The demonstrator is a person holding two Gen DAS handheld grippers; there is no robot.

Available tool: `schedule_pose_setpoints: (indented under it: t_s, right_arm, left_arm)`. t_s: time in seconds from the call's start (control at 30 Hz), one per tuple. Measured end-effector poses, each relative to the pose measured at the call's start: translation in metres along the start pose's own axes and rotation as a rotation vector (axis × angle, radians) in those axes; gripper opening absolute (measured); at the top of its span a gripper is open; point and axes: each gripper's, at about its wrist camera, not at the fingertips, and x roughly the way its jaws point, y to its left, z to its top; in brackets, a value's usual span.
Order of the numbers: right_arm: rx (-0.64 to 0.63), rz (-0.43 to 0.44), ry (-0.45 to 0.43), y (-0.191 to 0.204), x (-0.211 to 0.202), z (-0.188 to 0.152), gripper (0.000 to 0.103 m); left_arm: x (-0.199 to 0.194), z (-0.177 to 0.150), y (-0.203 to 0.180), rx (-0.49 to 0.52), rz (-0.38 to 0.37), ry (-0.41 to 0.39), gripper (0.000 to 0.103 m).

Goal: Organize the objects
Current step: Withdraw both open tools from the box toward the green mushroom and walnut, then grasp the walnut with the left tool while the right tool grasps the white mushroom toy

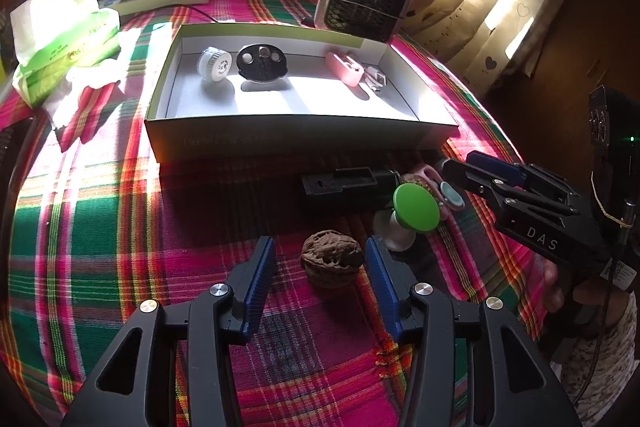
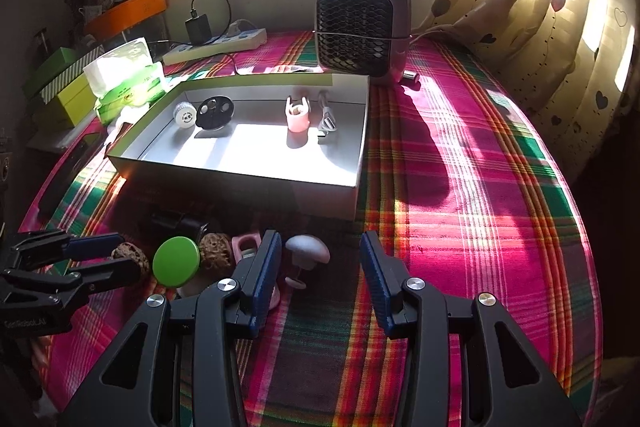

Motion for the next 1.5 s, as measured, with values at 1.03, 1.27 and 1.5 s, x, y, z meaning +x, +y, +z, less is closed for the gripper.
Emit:
schedule_pose_setpoints:
  t_s: [1.03,1.27,1.5]
  right_arm:
    - [0.013,0.006,0.030,-0.005,0.009,-0.005,0.031]
    - [0.003,0.011,0.032,-0.002,0.009,-0.006,0.022]
    - [0.003,0.010,0.031,-0.002,0.009,-0.006,0.022]
  left_arm:
    - [0.001,0.000,-0.003,0.016,0.075,-0.018,0.030]
    - [0.001,0.000,-0.003,0.022,0.076,-0.021,0.030]
    - [0.001,0.000,-0.002,0.022,0.076,-0.022,0.030]
